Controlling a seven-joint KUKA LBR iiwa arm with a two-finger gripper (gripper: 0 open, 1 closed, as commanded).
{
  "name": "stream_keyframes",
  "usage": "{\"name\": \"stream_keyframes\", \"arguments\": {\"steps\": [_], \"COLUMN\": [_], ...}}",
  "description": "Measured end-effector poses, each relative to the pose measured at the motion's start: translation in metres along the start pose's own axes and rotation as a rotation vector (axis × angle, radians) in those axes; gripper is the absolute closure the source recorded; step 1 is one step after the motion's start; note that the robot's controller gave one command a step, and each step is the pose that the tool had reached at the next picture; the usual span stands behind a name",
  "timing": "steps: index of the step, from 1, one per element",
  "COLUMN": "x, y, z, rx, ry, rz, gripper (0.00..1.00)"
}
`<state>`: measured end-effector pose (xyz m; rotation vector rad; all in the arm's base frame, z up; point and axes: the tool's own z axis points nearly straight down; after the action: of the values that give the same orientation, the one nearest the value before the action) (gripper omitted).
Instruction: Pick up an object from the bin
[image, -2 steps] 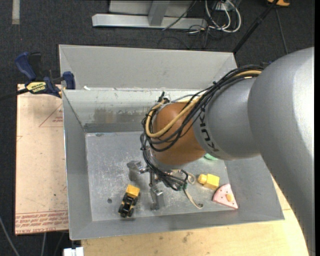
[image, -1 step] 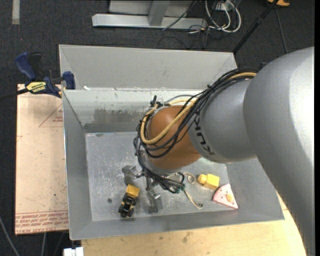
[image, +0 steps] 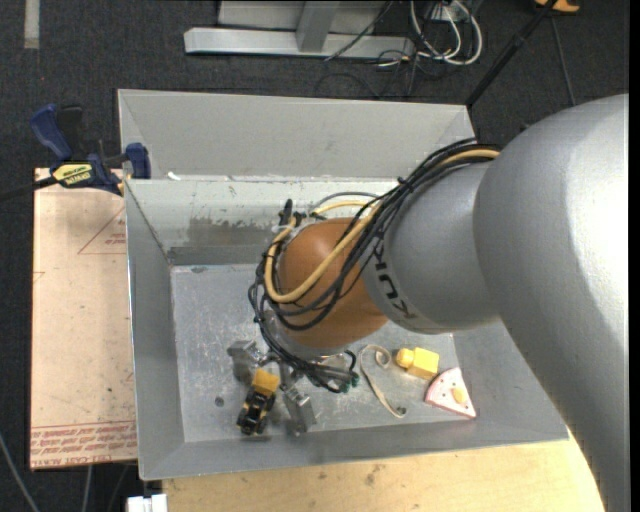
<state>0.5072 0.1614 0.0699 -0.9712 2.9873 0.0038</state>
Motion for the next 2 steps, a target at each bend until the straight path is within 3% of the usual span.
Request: {"name": "stream_keyframes", "arguments": {"steps": [1,2], "x": [0.0068,0.0068], "y": [0.0156,0.0156], "z": [0.0005,0.0005], "rx": [0.000,0.000], "ry": [0.001,0.001], "rz": [-0.088,-0.088], "gripper": [1.00,1.00]}}
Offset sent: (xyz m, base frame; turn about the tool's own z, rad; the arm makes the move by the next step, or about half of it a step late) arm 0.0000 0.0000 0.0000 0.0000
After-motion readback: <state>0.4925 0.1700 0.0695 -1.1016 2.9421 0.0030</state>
